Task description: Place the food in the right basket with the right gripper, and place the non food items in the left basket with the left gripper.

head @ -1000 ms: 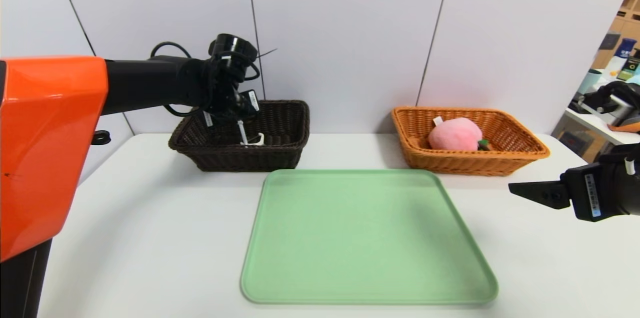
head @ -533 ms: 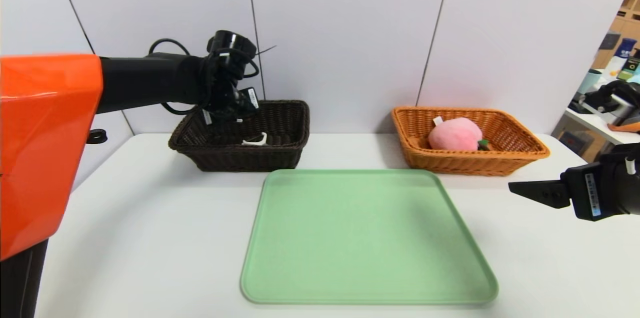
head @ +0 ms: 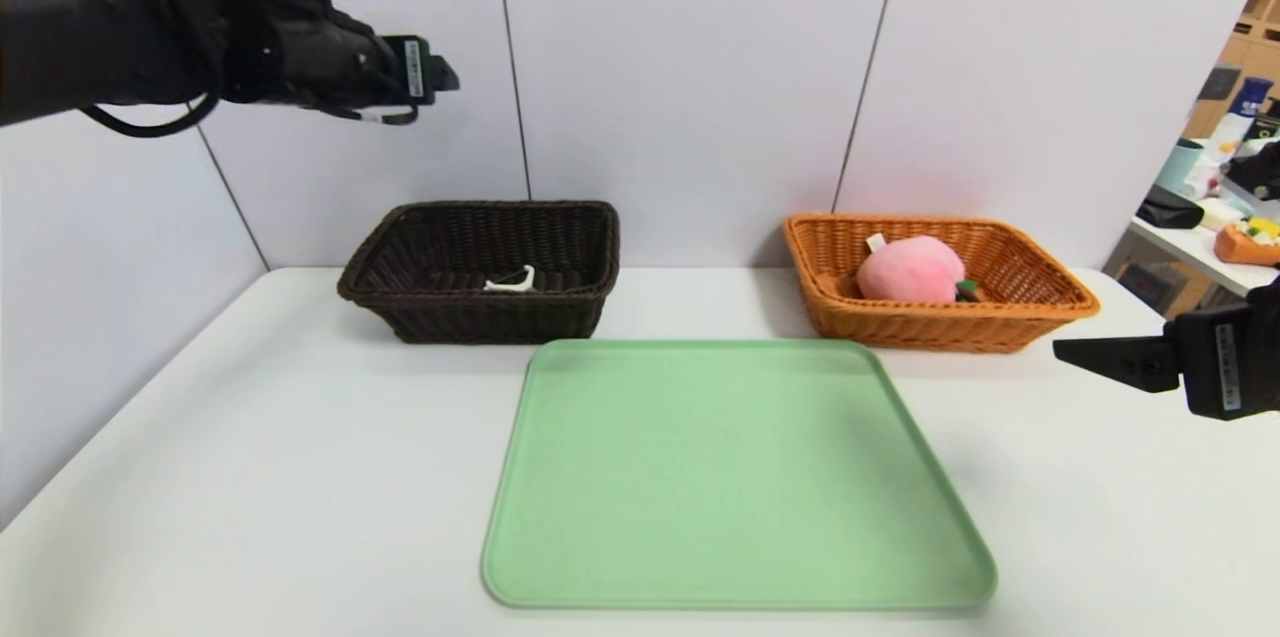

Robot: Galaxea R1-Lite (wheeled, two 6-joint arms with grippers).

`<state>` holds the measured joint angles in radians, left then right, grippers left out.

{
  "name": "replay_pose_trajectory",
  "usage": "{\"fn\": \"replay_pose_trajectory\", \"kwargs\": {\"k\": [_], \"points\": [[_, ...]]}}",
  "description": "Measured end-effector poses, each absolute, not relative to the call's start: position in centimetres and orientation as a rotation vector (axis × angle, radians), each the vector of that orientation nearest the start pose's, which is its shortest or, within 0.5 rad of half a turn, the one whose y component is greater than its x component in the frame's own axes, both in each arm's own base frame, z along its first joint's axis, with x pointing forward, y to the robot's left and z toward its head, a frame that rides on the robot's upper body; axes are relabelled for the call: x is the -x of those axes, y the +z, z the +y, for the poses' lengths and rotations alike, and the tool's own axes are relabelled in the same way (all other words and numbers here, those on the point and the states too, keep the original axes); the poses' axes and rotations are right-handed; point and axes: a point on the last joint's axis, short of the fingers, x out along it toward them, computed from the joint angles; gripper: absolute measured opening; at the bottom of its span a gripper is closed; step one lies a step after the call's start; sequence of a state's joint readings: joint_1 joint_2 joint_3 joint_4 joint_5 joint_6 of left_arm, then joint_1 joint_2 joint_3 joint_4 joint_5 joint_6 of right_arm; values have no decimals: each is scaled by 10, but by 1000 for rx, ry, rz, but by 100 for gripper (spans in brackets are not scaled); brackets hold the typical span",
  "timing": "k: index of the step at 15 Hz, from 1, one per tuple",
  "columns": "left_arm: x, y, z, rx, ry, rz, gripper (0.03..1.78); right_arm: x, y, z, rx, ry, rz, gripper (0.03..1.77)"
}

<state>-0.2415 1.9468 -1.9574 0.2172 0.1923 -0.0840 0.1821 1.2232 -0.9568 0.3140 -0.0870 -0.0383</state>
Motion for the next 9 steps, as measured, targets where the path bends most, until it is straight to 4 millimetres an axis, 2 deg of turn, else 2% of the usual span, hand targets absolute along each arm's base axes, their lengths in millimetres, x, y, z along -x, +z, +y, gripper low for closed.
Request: {"fn": "replay_pose_trajectory", "kwargs": {"k": [2,6,9], "points": [[-357,346,-81,-16,-72,182,156,-167,257,27,117,99,530,170],[-320,327,-72,-84,-153,285,162,-161,258,23,174,97,527,170],[-277,318,-62,-100,-155,328,165,-160,247,23,198,113,560,170]]}}
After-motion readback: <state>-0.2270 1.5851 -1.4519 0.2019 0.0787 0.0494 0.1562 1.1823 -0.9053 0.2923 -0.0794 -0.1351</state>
